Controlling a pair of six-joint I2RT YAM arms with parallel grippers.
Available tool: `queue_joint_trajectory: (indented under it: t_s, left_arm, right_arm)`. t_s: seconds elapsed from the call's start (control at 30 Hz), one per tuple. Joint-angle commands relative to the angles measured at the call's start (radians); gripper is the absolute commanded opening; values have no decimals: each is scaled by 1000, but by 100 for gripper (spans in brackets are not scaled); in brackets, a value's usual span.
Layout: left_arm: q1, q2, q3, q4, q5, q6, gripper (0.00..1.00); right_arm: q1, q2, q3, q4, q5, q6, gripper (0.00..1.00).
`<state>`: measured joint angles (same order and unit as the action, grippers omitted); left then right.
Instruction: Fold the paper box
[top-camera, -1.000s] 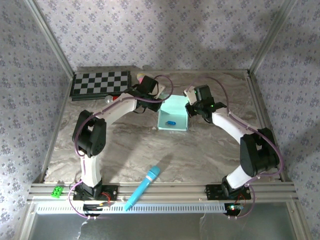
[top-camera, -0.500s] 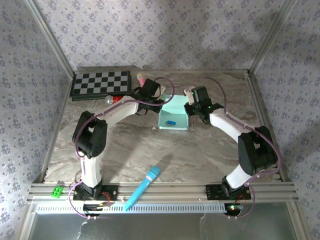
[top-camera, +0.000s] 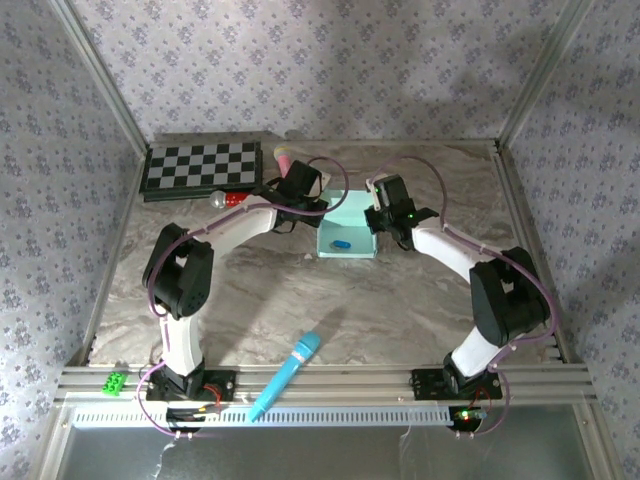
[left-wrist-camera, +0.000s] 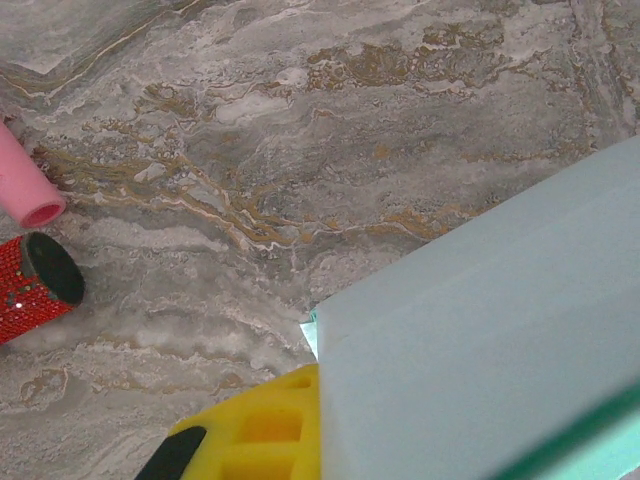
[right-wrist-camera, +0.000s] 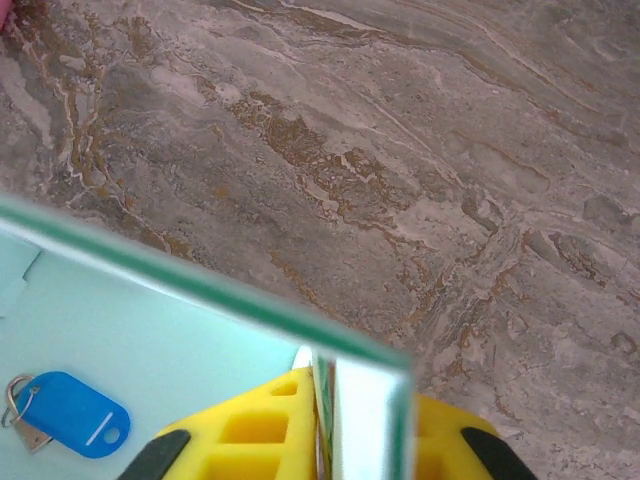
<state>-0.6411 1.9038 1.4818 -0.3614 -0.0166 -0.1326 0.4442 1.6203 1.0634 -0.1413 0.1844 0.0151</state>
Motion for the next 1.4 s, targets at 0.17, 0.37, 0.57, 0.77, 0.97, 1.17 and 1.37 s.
queue_joint_trajectory:
  t_s: [0.17, 0.37, 0.57, 0.77, 0.97, 1.17, 1.37]
  left_arm:
    - [1, -65, -9, 50, -11, -42, 2]
    - [-3, -72, -27, 79, -31, -76, 2]
    - [-15, -95, -70, 133, -75, -111, 2]
    - [-23, -103, -97, 175, -101, -145, 3]
    - [-29, -107, -119, 209, -118, -175, 4]
    - [-32, -111, -132, 231, -122, -196, 5]
    - [-38, -111, -144, 254, -125, -208, 5]
  right_arm:
    - [6, 26, 22, -58, 50, 62, 6]
    - [32, 35, 9, -27, 92, 123, 3]
    - [56, 33, -15, 12, 144, 175, 3]
    - [73, 44, -32, 51, 177, 242, 6]
    - [88, 54, -46, 79, 206, 306, 9]
    - [102, 51, -58, 103, 234, 331, 9]
    - [114, 49, -57, 102, 259, 348, 11]
